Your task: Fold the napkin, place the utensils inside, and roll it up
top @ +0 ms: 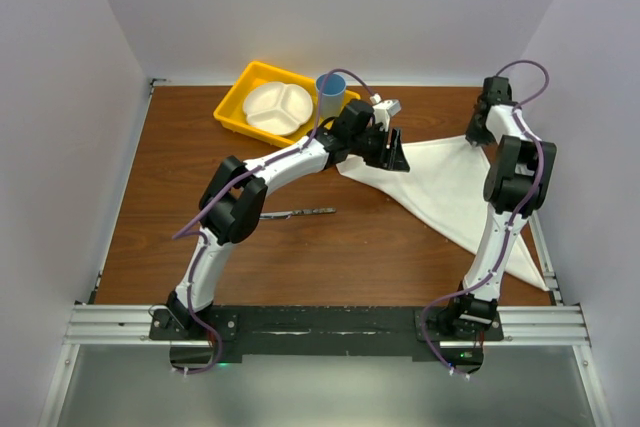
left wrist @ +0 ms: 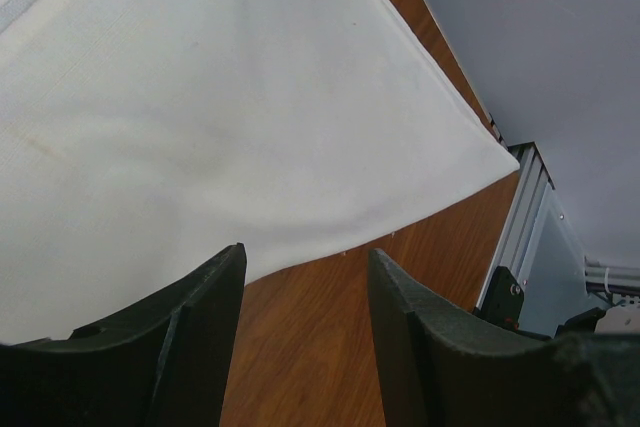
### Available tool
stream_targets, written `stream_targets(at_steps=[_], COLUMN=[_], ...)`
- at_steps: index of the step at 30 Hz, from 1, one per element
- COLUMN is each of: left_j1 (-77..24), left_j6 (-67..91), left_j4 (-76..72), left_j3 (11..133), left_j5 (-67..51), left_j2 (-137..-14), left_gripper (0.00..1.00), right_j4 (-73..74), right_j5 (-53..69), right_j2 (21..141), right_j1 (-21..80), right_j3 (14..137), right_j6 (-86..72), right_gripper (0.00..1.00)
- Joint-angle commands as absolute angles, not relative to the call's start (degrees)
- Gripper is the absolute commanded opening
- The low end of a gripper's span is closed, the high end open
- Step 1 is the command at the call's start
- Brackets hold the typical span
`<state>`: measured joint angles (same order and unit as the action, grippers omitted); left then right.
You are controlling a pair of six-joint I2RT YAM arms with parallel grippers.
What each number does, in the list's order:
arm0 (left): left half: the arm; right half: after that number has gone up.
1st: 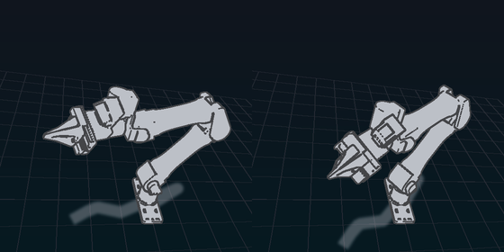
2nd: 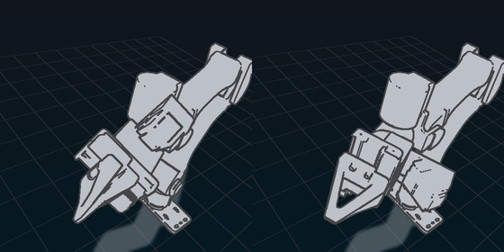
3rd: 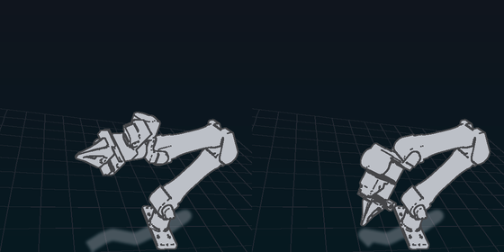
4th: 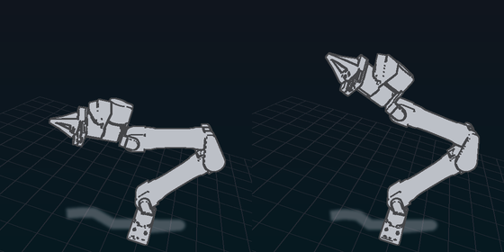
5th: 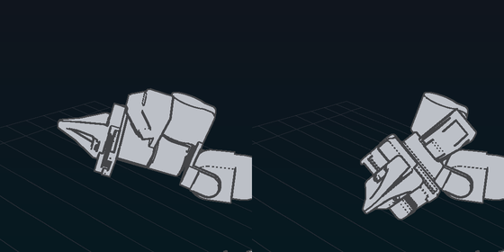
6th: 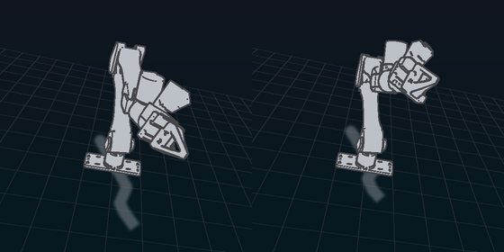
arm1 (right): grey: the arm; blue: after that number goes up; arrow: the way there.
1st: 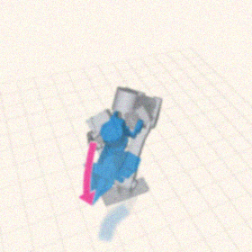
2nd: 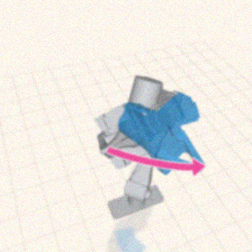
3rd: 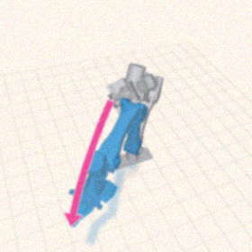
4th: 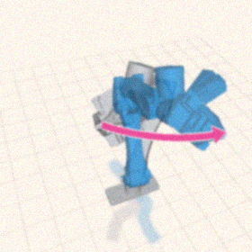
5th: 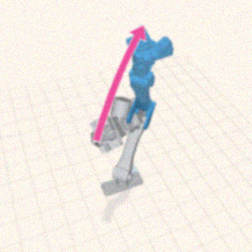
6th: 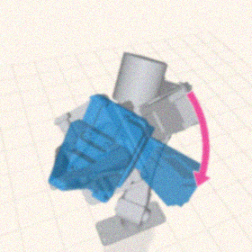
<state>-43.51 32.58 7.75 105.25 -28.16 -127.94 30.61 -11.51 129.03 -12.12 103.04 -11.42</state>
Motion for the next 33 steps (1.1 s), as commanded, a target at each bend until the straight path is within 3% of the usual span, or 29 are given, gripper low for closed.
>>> stream_targets(at_steps=[1,4,7,14,18,28,33], left_j1=[-43.2,-43.2,-43.2,-43.2,-43.2,-43.2,-43.3], left_j6=[33.6,33.7,33.8,34.0,33.8,33.7,33.7], left_j4=[5.5,5.4,5.3,5.3,5.5,5.5,5.5], left_j3=[104.7,104.8,105.1,105.4,105.2,105.3,105.1], left_j5=[-29.6,-29.8,-30.0,-30.1,-29.8,-29.9,-29.9], left_j2=[-126.5,-126.7,-126.9,-127.2,-126.8,-126.7,-126.5], left_gripper=[0.56,0.57,0.56,0.56,0.57,0.57,0.56], right_j4=[30.0,29.8,29.9,29.4,29.2,30.0,30.8], right_j5=[-13.4,-13.5,-14.1,-12.1,-12.2,-14.7,-15.7], right_j2=[128.4,129.5,130.4,132.1,132.7,130.4,127.7], right_j1=[-12.0,-12.0,-12.0,-12.0,-12.0,-12.0,-12.0], right_j3=[106.3,107.1,108.0,107.8,107.3,108.2,108.5], right_j6=[-9.9,-9.5,-9.1,-9.3,-9.3,-8.6,-8.5], right_gripper=[0.22,0.24,0.32,0.33,0.29,0.06,0.04])
